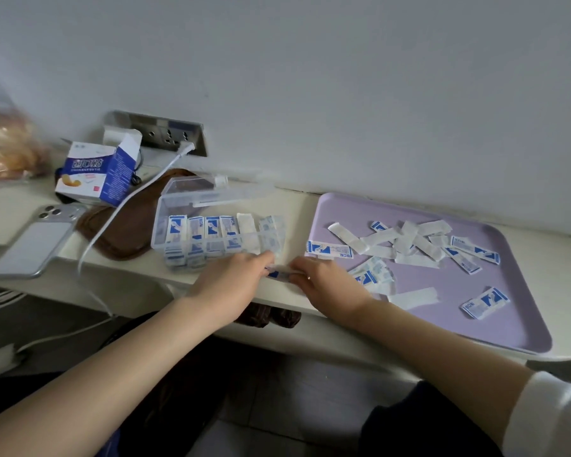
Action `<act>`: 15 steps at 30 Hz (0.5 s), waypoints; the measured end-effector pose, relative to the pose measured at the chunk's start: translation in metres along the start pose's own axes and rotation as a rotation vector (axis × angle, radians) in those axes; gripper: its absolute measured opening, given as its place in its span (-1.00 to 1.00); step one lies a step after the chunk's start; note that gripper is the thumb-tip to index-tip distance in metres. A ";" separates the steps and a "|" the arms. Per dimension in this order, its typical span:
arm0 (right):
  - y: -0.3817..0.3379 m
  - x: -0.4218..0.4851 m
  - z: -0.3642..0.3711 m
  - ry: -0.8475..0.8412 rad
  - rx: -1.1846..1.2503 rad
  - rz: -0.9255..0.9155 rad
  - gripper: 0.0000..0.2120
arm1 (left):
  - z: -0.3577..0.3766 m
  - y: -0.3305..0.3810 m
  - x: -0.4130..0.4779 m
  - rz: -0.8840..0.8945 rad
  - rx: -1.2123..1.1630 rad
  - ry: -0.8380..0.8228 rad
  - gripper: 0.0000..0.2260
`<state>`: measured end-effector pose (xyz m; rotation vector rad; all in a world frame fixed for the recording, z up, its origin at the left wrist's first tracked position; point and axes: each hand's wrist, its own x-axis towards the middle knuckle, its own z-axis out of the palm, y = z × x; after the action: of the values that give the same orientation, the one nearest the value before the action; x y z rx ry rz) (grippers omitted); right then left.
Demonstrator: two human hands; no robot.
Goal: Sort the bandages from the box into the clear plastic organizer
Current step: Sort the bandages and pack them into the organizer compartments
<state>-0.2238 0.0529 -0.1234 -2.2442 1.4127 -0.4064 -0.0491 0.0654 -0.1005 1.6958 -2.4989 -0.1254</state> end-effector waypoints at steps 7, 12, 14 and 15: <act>-0.028 0.000 0.023 0.158 -0.075 -0.070 -0.75 | -0.004 -0.017 -0.014 0.065 0.141 0.054 -0.88; -0.053 0.019 0.029 0.226 -0.053 -0.092 -0.79 | -0.019 -0.037 -0.015 0.079 0.152 0.160 -0.88; -0.062 0.029 0.024 0.247 -0.068 -0.119 -0.81 | -0.024 -0.049 -0.014 0.074 0.147 0.222 -0.87; -0.067 0.034 0.022 0.265 -0.093 -0.149 -0.80 | -0.026 -0.056 -0.015 0.089 0.161 0.257 -0.84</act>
<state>-0.1469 0.0516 -0.1069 -2.4515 1.4200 -0.7246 0.0118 0.0580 -0.0832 1.5373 -2.4400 0.2908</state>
